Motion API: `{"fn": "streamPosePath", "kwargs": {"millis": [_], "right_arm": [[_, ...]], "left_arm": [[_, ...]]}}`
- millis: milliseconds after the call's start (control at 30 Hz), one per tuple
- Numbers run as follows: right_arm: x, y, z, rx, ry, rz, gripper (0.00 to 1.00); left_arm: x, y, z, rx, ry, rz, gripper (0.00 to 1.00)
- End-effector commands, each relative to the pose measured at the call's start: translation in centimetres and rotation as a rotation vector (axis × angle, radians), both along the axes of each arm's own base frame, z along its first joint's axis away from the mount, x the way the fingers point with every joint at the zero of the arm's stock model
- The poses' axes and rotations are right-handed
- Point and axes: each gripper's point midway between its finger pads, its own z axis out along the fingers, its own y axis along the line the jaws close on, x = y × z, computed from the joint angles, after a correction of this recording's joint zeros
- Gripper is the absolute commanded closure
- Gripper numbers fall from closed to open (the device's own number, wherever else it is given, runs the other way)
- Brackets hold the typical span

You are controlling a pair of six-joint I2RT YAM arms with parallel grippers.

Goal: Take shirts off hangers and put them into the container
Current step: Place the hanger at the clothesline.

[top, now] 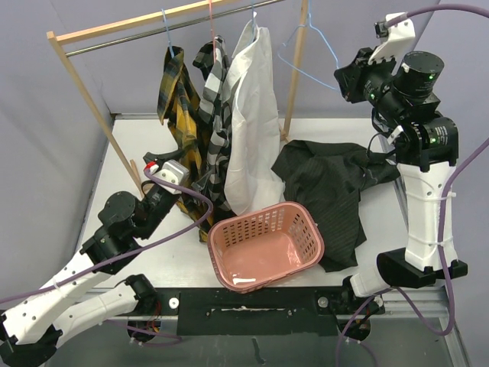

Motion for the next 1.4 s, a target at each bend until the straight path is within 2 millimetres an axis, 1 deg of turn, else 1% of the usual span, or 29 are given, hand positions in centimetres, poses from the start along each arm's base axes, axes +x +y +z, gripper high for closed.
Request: {"fn": "streamPosePath", "kwargs": {"millis": [0,167,267,333,433,567,667,767,833,867,900,1000,1033,1067,1100,1133,1167,1233,1267,1333,1367], "right_arm": [[0.1,-1.0,4.3,0.025,-0.166,-0.05,1.0],[0.6,-1.3,5.4,0.047,-0.237,-0.076,1.0],[1.0,-1.0,5.7,0.049,-0.256,-0.068,1.0],[1.9,-0.4,4.8,0.044,-0.247,-0.046,1.0],[2.2,0.1,4.9,0.052,-0.271,-0.027,1.0],[2.6,0.3,5.1,0.058,-0.295,-0.027,1.0],[3.5,0.9,4.7,0.048,-0.284,-0.007,1.0],[4.4,1.6,4.0,0.039,-0.265,0.013,1.0],[4.5,1.9,3.5,0.034,-0.254,0.027,1.0],[4.5,2.0,3.2,0.029,-0.249,0.03,0.98],[4.4,2.0,2.9,0.024,-0.244,0.031,0.9],[3.8,1.8,2.0,0.01,-0.232,0.029,0.48],[3.4,1.6,1.7,0.006,-0.23,0.024,0.4],[3.0,1.4,1.3,0.004,-0.224,0.015,0.36],[2.2,1.0,1.3,0.004,-0.228,0.008,0.33],[1.6,0.8,0.4,0.003,-0.212,0.003,0.31],[1.0,0.5,-0.4,0.003,-0.203,-0.005,0.3],[-0.9,-0.3,-1.5,0.009,-0.2,-0.021,0.28],[-1.8,-0.8,-2.4,0.01,-0.192,-0.035,0.27],[-3.5,-2.0,-3.9,0.009,-0.181,-0.077,0.26],[-4.3,-2.9,-4.8,0.005,-0.169,-0.117,0.25]], "left_arm": [[-0.1,0.0,1.7,-0.07,-0.029,-0.016,0.23],[0.0,0.1,1.5,-0.07,-0.026,-0.013,0.23],[0.0,0.0,1.4,-0.069,-0.023,-0.015,0.23],[0.1,-0.1,1.3,-0.068,-0.021,-0.015,0.23],[0.2,-0.1,1.2,-0.066,-0.018,-0.015,0.23],[0.2,-0.1,1.1,-0.065,-0.019,-0.014,0.23],[0.3,-0.1,1.1,-0.065,-0.015,-0.015,0.23],[0.4,-0.1,0.9,-0.062,-0.012,-0.013,0.23],[0.5,-0.1,0.8,-0.062,-0.012,-0.009,0.23],[0.5,-0.1,0.8,-0.062,-0.012,-0.008,0.23],[0.5,-0.1,0.7,-0.06,-0.01,-0.009,0.23],[0.5,-0.2,0.7,-0.061,-0.007,-0.014,0.23],[0.6,-0.3,0.6,-0.061,-0.005,-0.016,0.23],[0.5,-0.3,0.6,-0.063,-0.004,-0.019,0.23],[0.5,-0.3,0.7,-0.064,-0.004,-0.019,0.23],[0.5,-0.4,0.6,-0.064,-0.002,-0.021,0.23],[0.5,-0.3,0.6,-0.067,-0.001,-0.021,0.23],[0.5,-0.3,0.6,-0.069,-0.001,-0.023,0.23],[0.5,-0.4,0.6,-0.07,0.0,-0.025,0.23],[0.4,-0.5,0.5,-0.073,0.003,-0.032,0.23],[0.4,-0.6,0.5,-0.072,0.006,-0.034,0.23]]}}
